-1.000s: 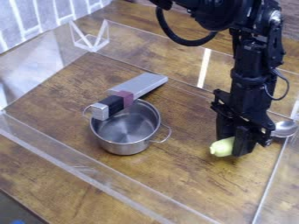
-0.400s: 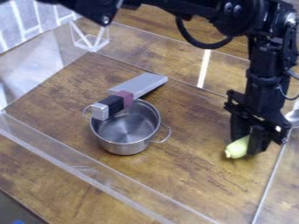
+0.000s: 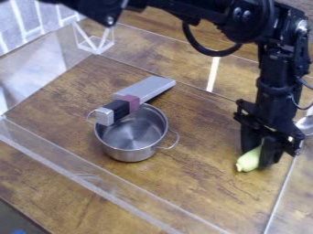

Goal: Put the spoon into the silver pot

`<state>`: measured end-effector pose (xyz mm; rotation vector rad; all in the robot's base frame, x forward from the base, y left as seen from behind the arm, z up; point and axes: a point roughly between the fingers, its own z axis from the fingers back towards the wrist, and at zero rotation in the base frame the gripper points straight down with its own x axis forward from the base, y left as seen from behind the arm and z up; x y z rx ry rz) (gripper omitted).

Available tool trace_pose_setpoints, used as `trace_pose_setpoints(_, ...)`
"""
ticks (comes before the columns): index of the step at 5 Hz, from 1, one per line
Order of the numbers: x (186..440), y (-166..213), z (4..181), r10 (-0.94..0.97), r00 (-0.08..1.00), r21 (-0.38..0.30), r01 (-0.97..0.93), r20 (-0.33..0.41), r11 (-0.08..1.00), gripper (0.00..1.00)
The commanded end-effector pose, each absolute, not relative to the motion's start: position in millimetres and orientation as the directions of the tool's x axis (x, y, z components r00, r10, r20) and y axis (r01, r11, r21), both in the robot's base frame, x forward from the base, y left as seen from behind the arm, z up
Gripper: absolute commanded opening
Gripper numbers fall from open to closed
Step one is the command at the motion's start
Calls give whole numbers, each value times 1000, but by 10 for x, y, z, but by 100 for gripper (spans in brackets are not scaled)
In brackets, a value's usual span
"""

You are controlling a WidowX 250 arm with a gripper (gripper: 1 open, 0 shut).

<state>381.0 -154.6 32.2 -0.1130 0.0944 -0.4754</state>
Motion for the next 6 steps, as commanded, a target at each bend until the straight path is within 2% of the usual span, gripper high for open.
trace_pose_setpoints(1,3877,-1703,523,-470,883,-124,465,-13,877,0)
trace_pose_setpoints(3,4032,-1417,605,-369,929,-125,362,-38,924,0)
trace_pose_setpoints(4,3998,-1376,644,-412,910,-133,403,-47,905,0)
trace_pose_setpoints(5,3954,-1381,670,-470,882,-143,459,-47,877,0)
trace_pose_setpoints(6,3951,-1519,701,-444,895,-152,432,-47,889,0)
